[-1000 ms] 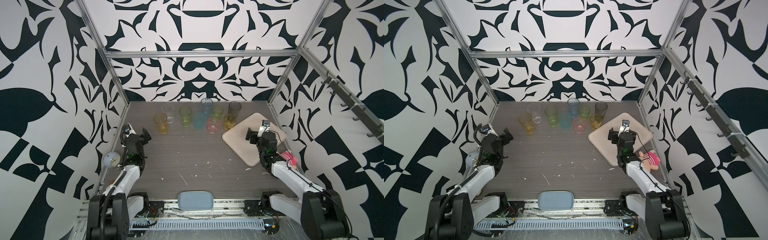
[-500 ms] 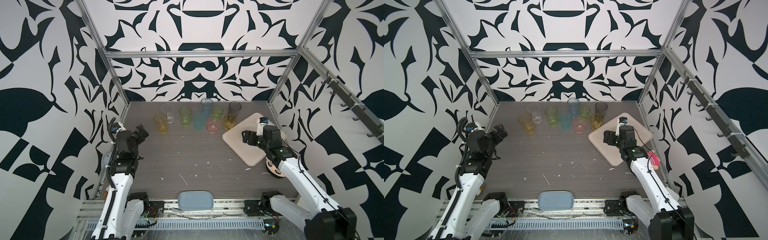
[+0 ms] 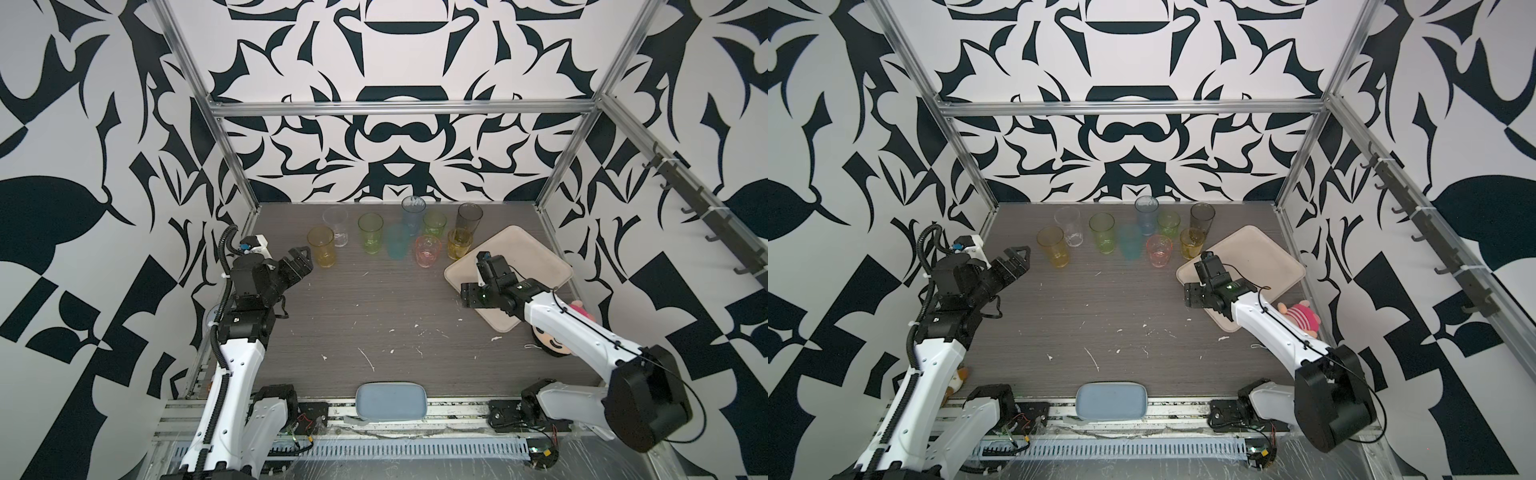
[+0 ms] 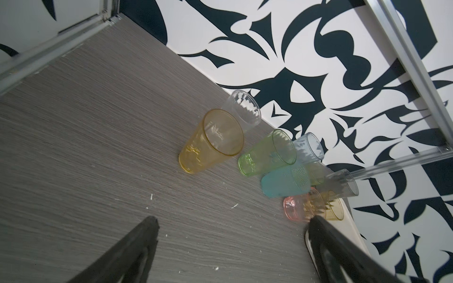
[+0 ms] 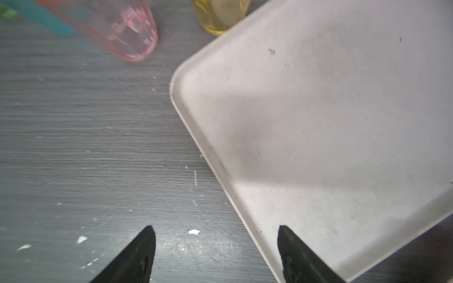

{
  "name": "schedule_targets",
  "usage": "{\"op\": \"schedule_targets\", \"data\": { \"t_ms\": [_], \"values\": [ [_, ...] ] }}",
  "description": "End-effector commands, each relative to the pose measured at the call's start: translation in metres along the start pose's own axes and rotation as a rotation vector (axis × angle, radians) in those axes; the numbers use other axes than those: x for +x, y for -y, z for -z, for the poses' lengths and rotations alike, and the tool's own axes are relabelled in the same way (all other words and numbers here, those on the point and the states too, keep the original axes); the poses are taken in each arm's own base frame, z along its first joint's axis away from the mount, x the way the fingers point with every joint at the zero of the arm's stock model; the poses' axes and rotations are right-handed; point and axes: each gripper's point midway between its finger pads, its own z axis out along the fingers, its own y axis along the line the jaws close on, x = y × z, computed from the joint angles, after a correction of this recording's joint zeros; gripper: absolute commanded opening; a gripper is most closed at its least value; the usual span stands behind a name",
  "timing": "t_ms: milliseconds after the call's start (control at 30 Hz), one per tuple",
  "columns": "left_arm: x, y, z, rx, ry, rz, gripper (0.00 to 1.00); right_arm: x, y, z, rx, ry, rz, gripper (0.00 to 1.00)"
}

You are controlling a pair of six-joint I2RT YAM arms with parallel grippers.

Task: Place the glasses into the tray
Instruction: Move the tray to the center of the table.

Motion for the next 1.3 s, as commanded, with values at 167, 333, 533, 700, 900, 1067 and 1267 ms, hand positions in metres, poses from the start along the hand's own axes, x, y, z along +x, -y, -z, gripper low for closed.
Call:
{"op": "schedule_targets", "data": {
  "t_ms": [167, 333, 533, 700, 900, 1067, 1267],
  "values": [
    [0.003, 0.010, 0.003, 0.046, -0.017, -0.024, 0.99, 0.001, 0.005, -0.029, 0.059, -0.049, -0.015, 0.73],
    [0.002, 0.013, 0.005, 0.056, -0.023, -0.039, 1.00, 0.007, 0.006, -0.044, 0.064, -0.092, -0.029, 0.65],
    [0.001, 0.017, 0.006, 0.072, -0.027, -0.042, 0.99, 0.012, 0.004, -0.055, 0.070, -0.139, -0.033, 0.56],
    [-0.001, 0.019, 0.007, 0.079, -0.026, -0.042, 0.99, 0.015, 0.003, -0.059, 0.065, -0.162, -0.038, 0.48],
    [0.001, 0.019, 0.005, 0.079, -0.034, -0.038, 0.99, 0.017, 0.001, -0.058, 0.058, -0.175, -0.037, 0.33],
    [0.000, 0.021, 0.006, 0.090, -0.023, -0.028, 0.99, 0.018, 0.000, -0.059, 0.058, -0.181, -0.043, 0.23],
    [0.000, 0.021, 0.007, 0.090, -0.026, -0.027, 0.99, 0.023, 0.002, -0.064, 0.075, -0.196, -0.039, 0.22]
  ]
}}
